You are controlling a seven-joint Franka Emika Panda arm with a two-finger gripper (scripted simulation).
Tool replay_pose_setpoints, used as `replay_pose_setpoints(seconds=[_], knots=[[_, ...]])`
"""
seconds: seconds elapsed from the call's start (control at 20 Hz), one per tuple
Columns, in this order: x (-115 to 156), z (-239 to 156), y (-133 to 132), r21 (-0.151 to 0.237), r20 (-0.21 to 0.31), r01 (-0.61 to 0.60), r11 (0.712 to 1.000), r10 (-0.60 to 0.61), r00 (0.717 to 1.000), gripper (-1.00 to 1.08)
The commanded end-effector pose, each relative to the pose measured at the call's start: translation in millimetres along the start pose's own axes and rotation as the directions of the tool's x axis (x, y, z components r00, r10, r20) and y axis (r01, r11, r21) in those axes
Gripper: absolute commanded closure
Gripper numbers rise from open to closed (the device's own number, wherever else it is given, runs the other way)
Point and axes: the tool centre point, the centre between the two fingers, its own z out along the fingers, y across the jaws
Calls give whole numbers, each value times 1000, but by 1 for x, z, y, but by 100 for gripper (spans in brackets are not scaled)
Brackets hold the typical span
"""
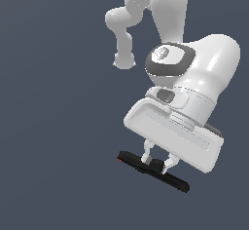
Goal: Pick up the object and move it to a goal position.
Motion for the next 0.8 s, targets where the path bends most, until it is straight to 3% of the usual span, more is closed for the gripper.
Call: replay_pose_setpoints(seconds=[0.0, 0.4, 0.75], knots=[[12, -11, 2, -15, -46, -23, 1000, 22, 999, 108], [38, -45, 5, -62, -177, -89, 994, 77, 981, 108], [57, -78, 8, -95, -293, -152, 984, 118, 949, 108]])
